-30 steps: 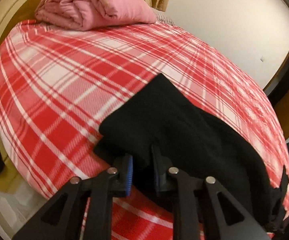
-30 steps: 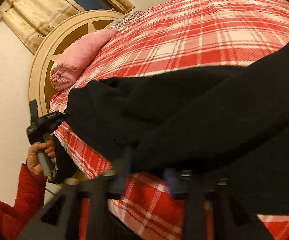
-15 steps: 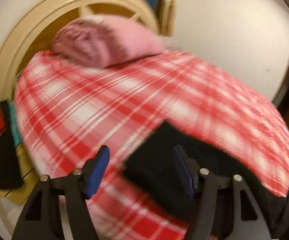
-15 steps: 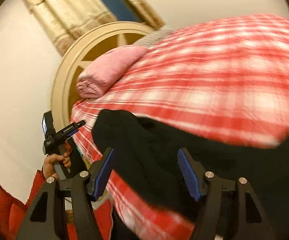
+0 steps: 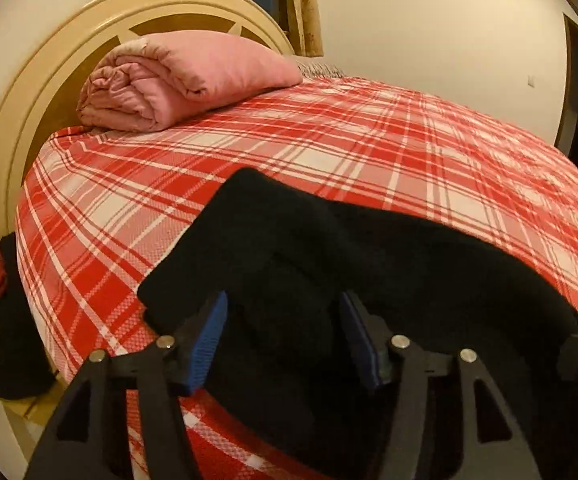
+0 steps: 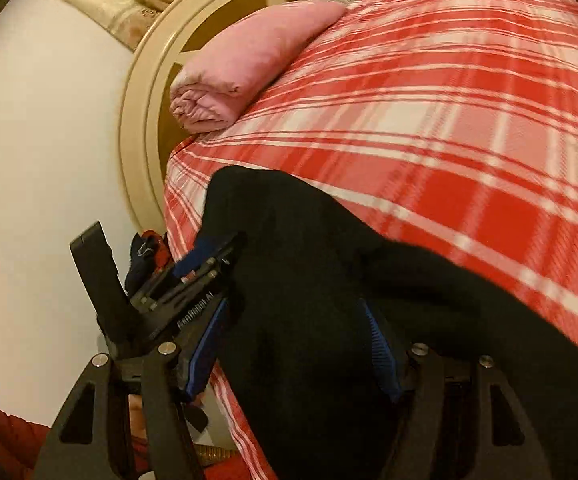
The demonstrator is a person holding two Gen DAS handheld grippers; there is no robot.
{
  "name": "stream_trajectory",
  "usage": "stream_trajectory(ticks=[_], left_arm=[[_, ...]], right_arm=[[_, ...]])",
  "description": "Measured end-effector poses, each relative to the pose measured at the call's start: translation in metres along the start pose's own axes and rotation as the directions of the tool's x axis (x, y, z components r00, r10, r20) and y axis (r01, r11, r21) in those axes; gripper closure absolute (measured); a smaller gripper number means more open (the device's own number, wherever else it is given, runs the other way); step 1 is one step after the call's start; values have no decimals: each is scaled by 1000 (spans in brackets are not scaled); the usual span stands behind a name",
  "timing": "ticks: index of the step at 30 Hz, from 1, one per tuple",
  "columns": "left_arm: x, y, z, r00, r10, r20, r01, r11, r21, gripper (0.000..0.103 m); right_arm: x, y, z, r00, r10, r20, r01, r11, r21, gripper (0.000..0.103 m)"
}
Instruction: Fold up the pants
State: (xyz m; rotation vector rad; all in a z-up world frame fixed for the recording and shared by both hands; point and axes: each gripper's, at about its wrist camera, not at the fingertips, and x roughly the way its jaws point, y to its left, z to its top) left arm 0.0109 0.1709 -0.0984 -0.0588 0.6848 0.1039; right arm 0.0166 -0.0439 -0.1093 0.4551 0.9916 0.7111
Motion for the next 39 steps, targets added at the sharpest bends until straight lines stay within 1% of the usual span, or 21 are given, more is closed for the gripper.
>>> stream_trajectory(ticks=[5,9,10,12,15,17,18,19,20,21,22,23,24,25,27,28,30,33,35,38,39], left_arm=[[3,-3,-2,1000,9,17,-9,1000,4,39],[4,-2,-4,1000,2,21,-2,1000,13,37],[4,-1,-4,1000,-1,22,1,1000,13,36],[5,-2,-4,1000,3,24,-3,1000,18,35],[5,-2,-4,1000,9,24,-9,1000,23,34],[5,-2,-3,1000,5,18,-6,1000,24,34],[6,-1,-2,1000,3,13,-4,1000,24,34],[6,-1,-2,1000,0,10,0,1000,21,34],[6,0,-2,1000,-2,8,2,1000,19,33],[6,-1,-2,1000,-2,7,2,1000,17,33],[6,-1,-2,1000,-1,6,1,1000,17,33],[6,-1,-2,1000,0,6,0,1000,19,33],[6,-1,-2,1000,2,6,-2,1000,20,33],[6,-1,-2,1000,3,6,-4,1000,19,33],[6,-1,-2,1000,5,6,-5,1000,16,33],[7,-2,-2,1000,8,6,-8,1000,13,32],[6,-2,-2,1000,16,8,-16,1000,5,32],[7,-3,-1,999,32,-1,-32,999,-8,31],[7,-3,0,999,35,-10,-35,999,-13,31],[7,-2,2,999,28,-28,-28,1000,-11,31],[7,-1,2,999,24,-33,-24,1000,-10,31]], right_arm=[[18,-7,21,997,77,10,-77,995,66,35],[-7,-31,47,986,146,81,-157,976,149,35],[-11,-39,53,980,176,95,-191,964,184,35],[-14,-65,62,953,284,103,-302,905,300,35],[-3,-97,66,942,334,35,-318,856,407,39],[-5,-116,63,913,406,31,-371,797,477,41],[-11,-121,62,910,413,36,-375,784,495,40],[-26,-124,62,931,363,48,-339,803,491,40],[-54,-127,63,967,245,74,-251,851,461,40],[-77,-130,63,983,154,101,-183,879,441,40],[-107,-134,59,989,46,140,-103,896,432,40],[-145,-139,52,980,-79,184,-10,898,440,40],[-185,-144,43,952,-223,209,106,882,460,40],[-209,-146,36,924,-315,217,183,862,473,40],[-275,-149,13,793,-566,224,396,760,515,40],[-297,-151,4,740,-636,220,454,713,534,40],[-323,-162,-9,667,-730,151,550,619,560,40],[-327,-179,-15,622,-781,55,630,541,557,40],[-320,-188,-17,579,-815,2,677,482,555,40],[-307,-202,-28,556,-830,-38,715,455,530,40],[-301,-206,-28,530,-845,-66,739,423,525,40]])
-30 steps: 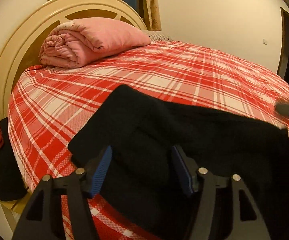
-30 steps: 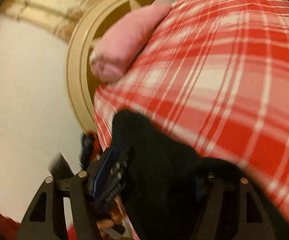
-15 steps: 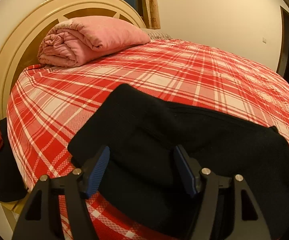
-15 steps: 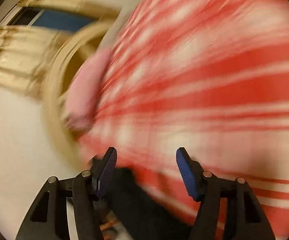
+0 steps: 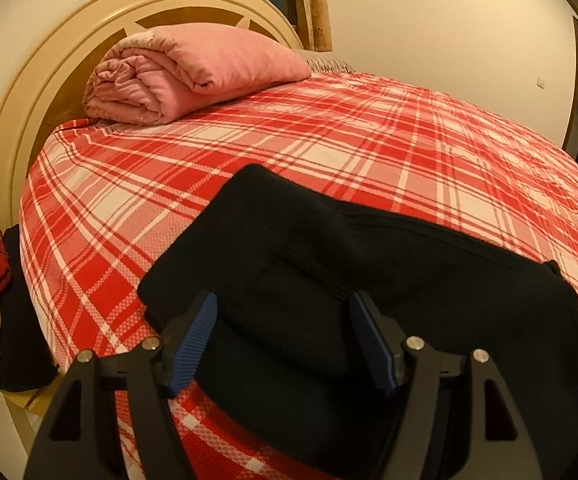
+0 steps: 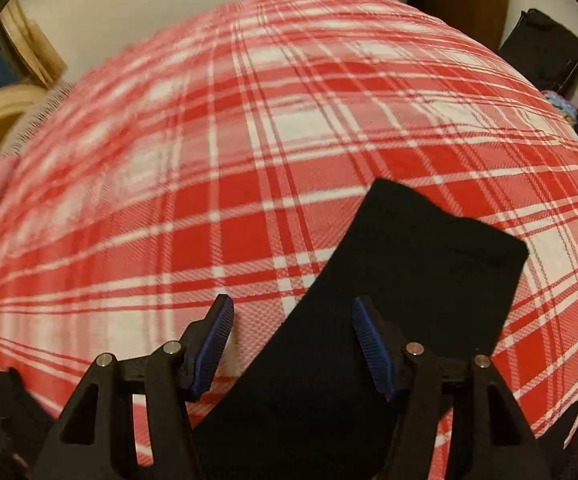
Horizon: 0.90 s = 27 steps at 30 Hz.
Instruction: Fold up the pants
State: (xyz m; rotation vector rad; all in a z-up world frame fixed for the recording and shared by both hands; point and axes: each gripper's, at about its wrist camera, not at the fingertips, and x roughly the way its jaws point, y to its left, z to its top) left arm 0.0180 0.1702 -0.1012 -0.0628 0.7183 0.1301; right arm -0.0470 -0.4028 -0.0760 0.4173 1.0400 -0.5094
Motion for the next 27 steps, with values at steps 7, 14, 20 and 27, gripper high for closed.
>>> stream_trajectory(ticks=[7,14,20,27], left_arm=[[0,-1,1,1000,4,-16,-4,1000,2,31],[0,-2,2,1000,2,-21,-2,1000,0,31],[0,-2,2,1000,6,-28,-7,1000,-11,30],[0,-2,1,1000,15,-24,-15,1000,-14,30]], right_arm=[[-1,-7,-6,997,-74,16,74,997,4,86],[-45,-70,-30,970,217,108,-230,965,124,97],[-106,-120,-92,917,306,257,-359,913,194,97],[-126,-177,-185,899,297,321,-408,834,371,97]])
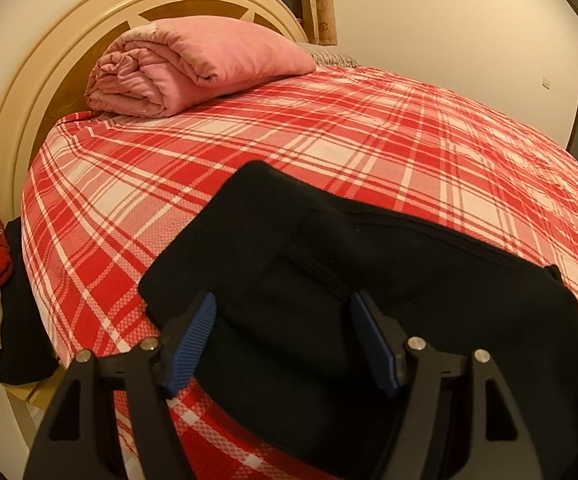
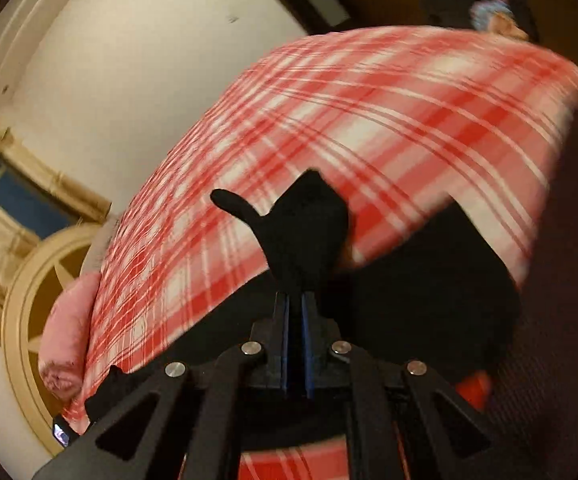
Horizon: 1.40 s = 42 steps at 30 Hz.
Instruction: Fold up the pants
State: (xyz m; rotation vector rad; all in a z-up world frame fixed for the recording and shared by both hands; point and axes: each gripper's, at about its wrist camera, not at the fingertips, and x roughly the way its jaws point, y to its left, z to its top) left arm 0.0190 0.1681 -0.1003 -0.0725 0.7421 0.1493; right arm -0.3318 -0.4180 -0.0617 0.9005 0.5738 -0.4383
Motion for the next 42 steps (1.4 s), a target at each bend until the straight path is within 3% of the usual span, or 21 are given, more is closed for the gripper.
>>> stream_trajectory(ticks=[4,12,17,20,22,24,26,30,34,38,39,42], left_arm=[[0,0,0,1000,3,-2,-3,1000,0,30],[1,1,2,1000,-5,-6,5,1000,9,29],[2,-1,4,1000,0,-8,0,1000,17,28],[0,-2,6,1000,0,-11,0,1000,20,28],[-6,-4,8,1000,-7,-14,7,1000,18,28],[-18,-7,9,1000,-30,7,30,999,14,28],[-35,-15,10,997,-57,47,55,998,37,28],[-57,-34,8,992,-102,78,96,992,85,27],[-72,-64,1,973,-224,50,215,966,142,27],[-87,-102,-17,934,-358,-5,348,906,241,27],[-91,-114,-23,921,-389,-20,378,880,288,27],[-97,-131,-38,919,-394,-15,370,850,376,27]], right_arm=[[-14,-22,-28,1000,3,-8,-3,999,39,97],[-20,-52,-37,999,-49,-24,51,993,103,97],[-59,-63,-27,992,-118,46,113,988,102,96],[-75,-52,-11,975,-193,111,195,981,-5,95],[-73,-44,1,968,-222,118,230,971,-59,87],[-63,-42,13,974,-206,92,215,972,-91,58],[-50,-36,23,975,-207,77,216,969,-121,55],[-22,12,11,996,-63,55,76,962,-264,55],[32,100,-28,997,39,-61,-64,866,-496,55],[82,173,-64,980,85,-181,-182,752,-633,55],[91,182,-68,978,81,-192,-189,734,-652,55],[121,219,-87,975,41,-217,-195,621,-759,55]])
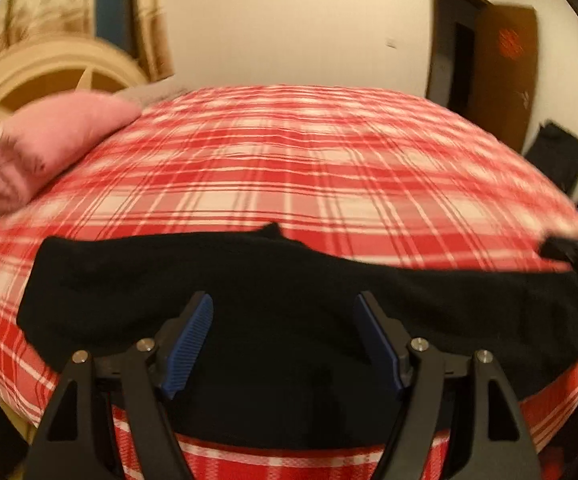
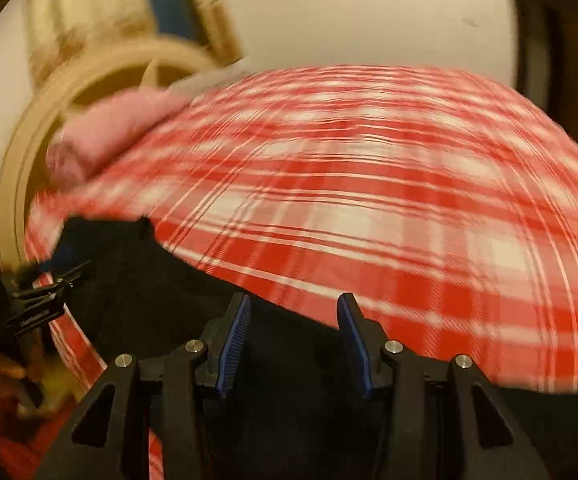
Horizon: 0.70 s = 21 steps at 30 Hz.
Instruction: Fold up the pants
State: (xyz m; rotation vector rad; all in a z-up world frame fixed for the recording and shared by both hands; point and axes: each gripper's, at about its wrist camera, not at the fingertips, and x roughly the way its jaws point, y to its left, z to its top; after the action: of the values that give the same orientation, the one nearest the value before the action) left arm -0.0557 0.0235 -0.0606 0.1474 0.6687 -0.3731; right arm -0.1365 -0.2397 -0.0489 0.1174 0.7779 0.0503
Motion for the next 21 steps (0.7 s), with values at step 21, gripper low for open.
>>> stream_trajectory(ticks=[21], left_arm=[[24,-9,-31,997,-27,-78,27,1000,-5,11]], right_arm=[[62,51,-5,964,-78,-256,-65,859,-507,96]])
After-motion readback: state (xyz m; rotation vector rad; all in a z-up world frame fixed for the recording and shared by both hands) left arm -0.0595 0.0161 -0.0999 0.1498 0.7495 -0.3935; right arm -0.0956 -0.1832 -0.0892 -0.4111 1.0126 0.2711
